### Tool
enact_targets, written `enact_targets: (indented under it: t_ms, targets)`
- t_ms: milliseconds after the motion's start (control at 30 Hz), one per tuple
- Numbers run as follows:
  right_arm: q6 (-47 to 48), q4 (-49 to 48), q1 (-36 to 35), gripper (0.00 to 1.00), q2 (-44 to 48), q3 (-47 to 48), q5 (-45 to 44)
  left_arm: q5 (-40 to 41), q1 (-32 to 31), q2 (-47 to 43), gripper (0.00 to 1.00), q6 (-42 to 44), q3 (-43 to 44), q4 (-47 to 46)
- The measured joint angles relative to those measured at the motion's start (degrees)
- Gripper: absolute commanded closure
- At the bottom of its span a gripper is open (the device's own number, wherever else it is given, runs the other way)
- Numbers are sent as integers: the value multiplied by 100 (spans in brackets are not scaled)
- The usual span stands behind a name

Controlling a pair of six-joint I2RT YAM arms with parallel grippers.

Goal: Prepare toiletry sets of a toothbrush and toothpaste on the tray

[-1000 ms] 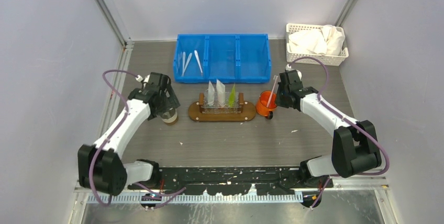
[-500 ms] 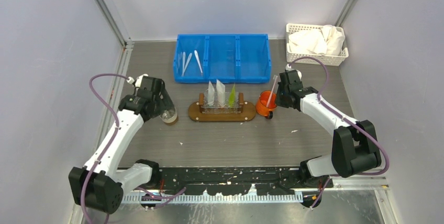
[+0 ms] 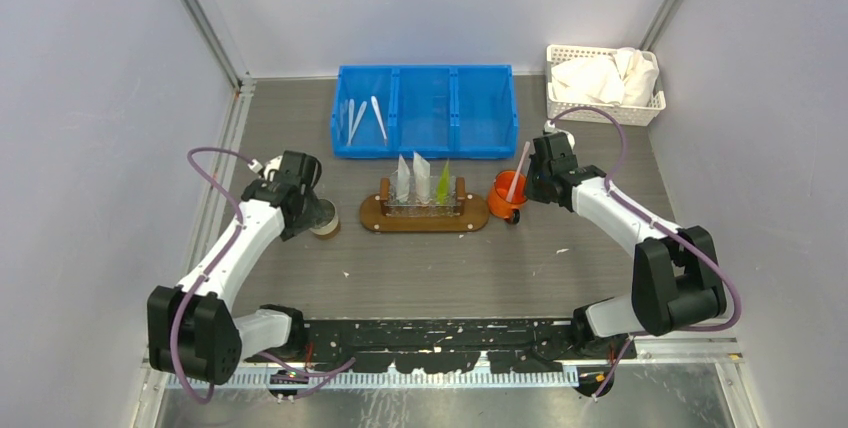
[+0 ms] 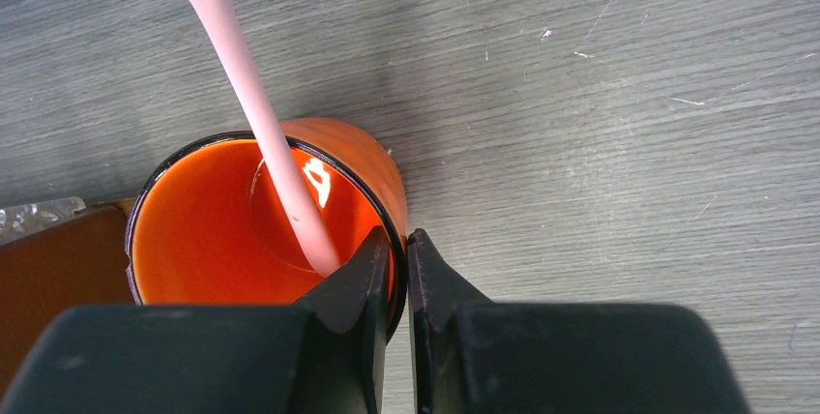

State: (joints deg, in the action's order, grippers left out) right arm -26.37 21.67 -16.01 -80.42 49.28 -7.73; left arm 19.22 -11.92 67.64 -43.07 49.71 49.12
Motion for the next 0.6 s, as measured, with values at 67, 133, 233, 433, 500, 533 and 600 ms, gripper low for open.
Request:
enact_targets:
  t_ms: [67,133,233,433,500,533,600]
  targets:
    - [11,-42,0,87,-22,0,9,0,42,2,51,4,-52,-68]
    - [13,-87,2,87,-35,0,13,-2,120,20,54,11,-85,-96]
    - [15,-136,7,87,-55,0,26,0,251,133,63,35,-90,-199]
    - [22,-157,11,90,-63,0,35,-26,398,505,98,151,-90,-450]
    - [31,-155,11,91,-63,0,35,-28,417,623,99,188,-72,-476]
    - [35,-155,11,91,-63,0,37,-48,422,664,99,205,-33,-520]
    - [48,-153,11,92,-63,0,37,-81,422,710,99,243,13,-577]
